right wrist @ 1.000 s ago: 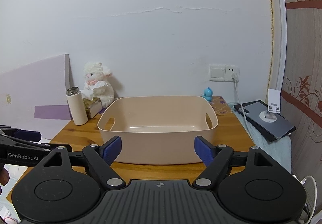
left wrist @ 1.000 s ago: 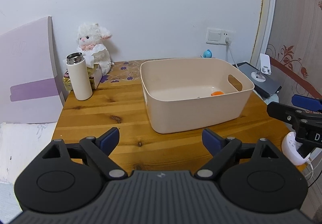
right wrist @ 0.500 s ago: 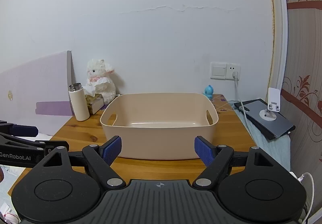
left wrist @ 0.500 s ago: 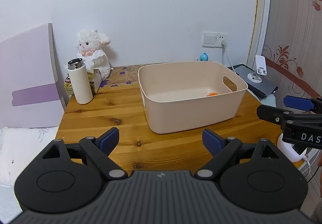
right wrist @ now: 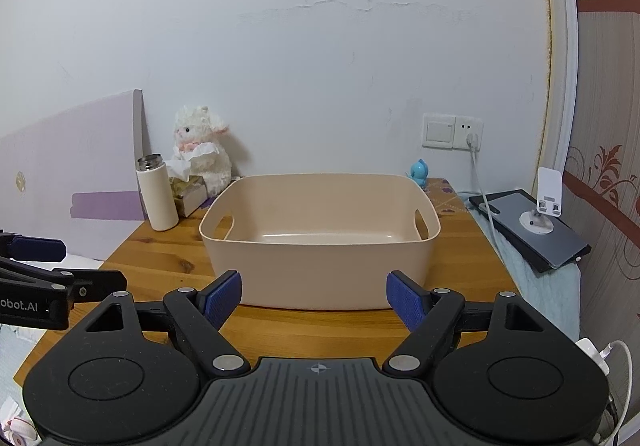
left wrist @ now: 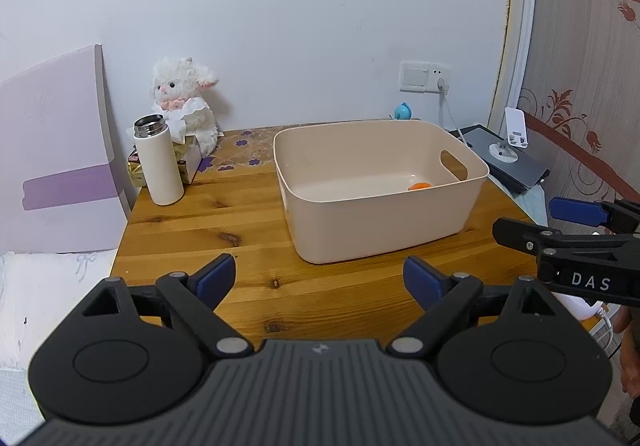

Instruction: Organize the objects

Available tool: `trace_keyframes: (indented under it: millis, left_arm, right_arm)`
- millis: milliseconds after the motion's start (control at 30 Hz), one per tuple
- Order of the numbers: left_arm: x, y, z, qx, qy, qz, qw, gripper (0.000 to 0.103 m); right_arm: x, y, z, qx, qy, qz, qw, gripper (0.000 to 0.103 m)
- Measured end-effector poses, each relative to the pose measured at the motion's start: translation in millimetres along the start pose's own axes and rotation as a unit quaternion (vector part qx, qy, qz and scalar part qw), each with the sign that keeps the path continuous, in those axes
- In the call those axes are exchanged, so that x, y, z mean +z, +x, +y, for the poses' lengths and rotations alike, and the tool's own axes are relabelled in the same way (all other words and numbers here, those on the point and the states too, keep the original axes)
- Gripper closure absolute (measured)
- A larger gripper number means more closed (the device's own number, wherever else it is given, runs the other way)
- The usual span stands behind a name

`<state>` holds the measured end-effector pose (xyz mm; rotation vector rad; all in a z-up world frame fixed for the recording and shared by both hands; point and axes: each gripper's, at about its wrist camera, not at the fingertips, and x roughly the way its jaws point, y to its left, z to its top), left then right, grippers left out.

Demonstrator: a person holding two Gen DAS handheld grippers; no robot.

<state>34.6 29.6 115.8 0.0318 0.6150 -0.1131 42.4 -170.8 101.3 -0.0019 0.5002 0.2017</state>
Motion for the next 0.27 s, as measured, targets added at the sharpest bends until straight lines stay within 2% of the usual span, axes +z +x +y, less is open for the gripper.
trace_keyframes:
  millis: [267]
  left_arm:
    - [1.0,5.1,5.8,0.002,-0.004,0.002,1.0,0.011]
  right_arm:
    - [0.2,7.2,0.5,-0.001,0.0,0.006,1.0,0.022]
